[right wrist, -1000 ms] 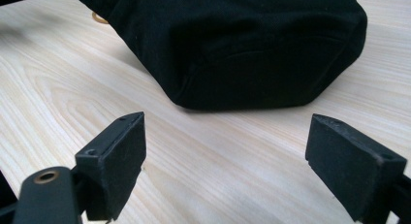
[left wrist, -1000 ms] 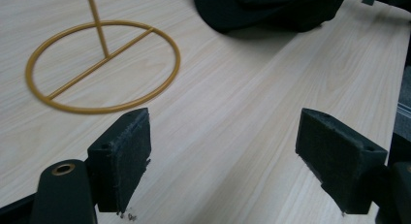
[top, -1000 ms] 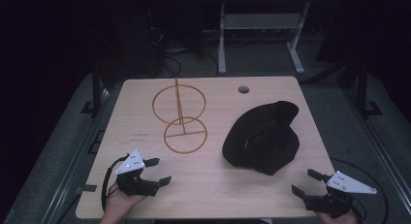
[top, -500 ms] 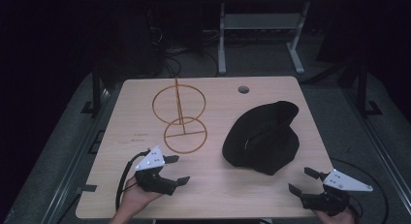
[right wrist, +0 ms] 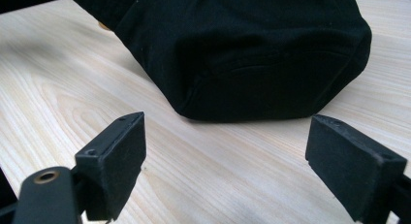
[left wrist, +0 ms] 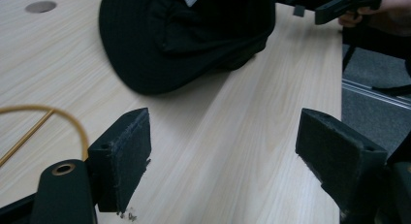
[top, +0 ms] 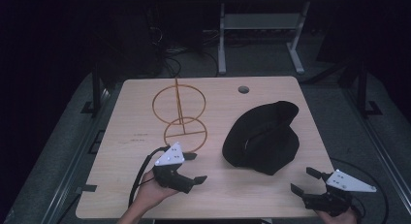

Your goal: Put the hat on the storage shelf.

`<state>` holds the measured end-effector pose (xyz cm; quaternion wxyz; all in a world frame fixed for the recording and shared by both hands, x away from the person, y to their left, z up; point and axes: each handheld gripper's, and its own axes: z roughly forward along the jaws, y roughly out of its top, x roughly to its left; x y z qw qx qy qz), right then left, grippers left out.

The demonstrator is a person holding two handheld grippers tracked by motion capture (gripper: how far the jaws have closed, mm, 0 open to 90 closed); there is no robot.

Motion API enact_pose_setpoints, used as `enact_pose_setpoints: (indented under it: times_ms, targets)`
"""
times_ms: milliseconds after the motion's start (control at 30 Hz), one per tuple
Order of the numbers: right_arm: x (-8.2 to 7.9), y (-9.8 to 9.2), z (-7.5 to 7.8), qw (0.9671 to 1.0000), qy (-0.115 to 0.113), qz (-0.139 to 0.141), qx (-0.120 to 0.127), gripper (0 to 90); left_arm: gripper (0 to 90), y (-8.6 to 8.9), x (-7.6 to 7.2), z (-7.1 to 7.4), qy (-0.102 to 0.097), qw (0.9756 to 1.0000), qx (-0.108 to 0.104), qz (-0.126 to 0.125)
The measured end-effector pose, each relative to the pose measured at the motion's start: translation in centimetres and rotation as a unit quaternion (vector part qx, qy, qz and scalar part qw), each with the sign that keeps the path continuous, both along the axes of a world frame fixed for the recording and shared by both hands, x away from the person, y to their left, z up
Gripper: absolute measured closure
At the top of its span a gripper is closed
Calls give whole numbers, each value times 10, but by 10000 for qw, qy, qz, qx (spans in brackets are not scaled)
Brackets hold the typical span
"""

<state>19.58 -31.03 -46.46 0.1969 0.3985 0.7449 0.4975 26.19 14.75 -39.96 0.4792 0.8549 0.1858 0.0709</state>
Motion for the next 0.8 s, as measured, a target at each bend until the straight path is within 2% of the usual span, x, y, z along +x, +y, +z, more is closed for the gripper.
enact_pose_setpoints:
  times_ms: [67,267,400,800]
  targets:
    - [1,0,-1,10000,8,19,7,141,198,-7,1,2,-52,9999,78,-74]
    - [0,1,-1,10000,5,67,-44,141,203,-26,3,7,-110,9995,63,-273]
    - [0,0,-1,10000,31,68,-15,141,205,-42,5,5,-126,9990,163,-408]
    - [-2,-3,0,10000,-10,49,-15,141,229,-81,14,2,-130,9972,175,-717]
